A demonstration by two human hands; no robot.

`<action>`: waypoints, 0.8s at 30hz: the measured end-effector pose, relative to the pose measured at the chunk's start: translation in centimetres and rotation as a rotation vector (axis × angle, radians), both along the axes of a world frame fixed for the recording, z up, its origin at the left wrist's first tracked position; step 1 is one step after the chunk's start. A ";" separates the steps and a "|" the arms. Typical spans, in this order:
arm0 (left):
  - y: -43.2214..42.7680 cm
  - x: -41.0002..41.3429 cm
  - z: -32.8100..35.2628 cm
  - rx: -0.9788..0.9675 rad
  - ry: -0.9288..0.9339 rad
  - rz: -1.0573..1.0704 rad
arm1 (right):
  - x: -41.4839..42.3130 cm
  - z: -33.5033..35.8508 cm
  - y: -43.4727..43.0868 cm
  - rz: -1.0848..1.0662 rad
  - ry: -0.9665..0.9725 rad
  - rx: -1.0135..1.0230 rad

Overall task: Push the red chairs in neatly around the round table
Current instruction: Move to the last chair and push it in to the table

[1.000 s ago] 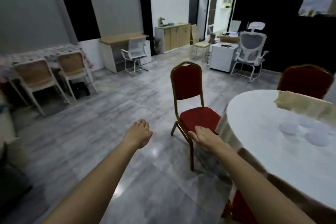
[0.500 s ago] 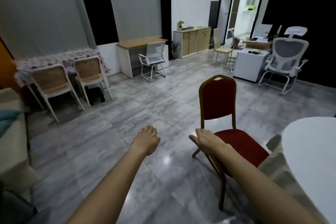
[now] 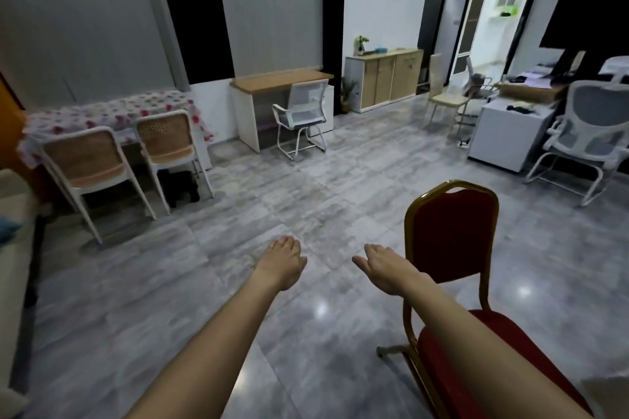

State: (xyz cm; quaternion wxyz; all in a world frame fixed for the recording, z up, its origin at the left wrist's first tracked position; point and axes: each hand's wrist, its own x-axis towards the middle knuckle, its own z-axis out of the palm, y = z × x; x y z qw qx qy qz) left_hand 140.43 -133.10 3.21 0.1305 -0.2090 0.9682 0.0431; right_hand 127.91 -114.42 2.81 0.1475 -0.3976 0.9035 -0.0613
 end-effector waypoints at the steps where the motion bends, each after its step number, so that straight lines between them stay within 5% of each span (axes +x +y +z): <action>1: -1.3 -1.5 -0.3 0.011 -0.006 0.004 | -1.3 -0.2 -1.3 0.004 -0.010 0.002; 14: -24.3 -27.2 -2.6 -0.004 -0.051 -0.054 | -24.6 -1.9 -20.6 -0.109 -0.046 0.020; 24: -30.1 -49.0 -3.9 -0.025 -0.075 -0.252 | -41.9 -3.8 -24.1 -0.302 -0.087 0.021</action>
